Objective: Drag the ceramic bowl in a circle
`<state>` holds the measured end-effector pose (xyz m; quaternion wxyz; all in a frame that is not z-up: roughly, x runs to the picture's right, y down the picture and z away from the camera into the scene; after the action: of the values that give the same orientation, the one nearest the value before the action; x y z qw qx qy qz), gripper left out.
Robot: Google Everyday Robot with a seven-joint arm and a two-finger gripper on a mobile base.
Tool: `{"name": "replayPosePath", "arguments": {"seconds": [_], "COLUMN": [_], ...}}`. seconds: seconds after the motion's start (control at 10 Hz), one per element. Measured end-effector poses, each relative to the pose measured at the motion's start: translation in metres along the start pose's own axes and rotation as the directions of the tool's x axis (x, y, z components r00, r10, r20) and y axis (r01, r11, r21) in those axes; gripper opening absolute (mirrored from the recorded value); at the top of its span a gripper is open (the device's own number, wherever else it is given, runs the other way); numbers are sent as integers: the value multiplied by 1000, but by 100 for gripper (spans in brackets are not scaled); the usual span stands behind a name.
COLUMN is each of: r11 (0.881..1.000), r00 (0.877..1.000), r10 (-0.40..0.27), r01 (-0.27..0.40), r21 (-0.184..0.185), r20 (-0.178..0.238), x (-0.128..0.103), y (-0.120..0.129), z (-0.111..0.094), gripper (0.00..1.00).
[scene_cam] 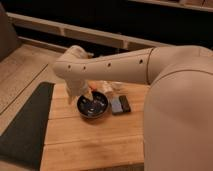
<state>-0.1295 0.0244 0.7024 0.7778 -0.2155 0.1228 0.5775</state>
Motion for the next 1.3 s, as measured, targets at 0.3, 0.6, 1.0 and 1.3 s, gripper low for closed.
{"name": "replayPosePath", "arguments": {"seconds": [0.3, 0.6, 1.0, 1.3], "r11": [987, 984, 978, 975], "r00": [977, 973, 982, 974], "r10": [-153, -171, -190, -200], "r01": [158, 176, 190, 187], "r21": [-24, -21, -92, -123], "r20": [146, 158, 0, -103], "x": [-51, -56, -48, -49], "y": [-4, -5, 13, 10], "z": [-27, -29, 44, 91], "gripper": [65, 65, 65, 65]}}
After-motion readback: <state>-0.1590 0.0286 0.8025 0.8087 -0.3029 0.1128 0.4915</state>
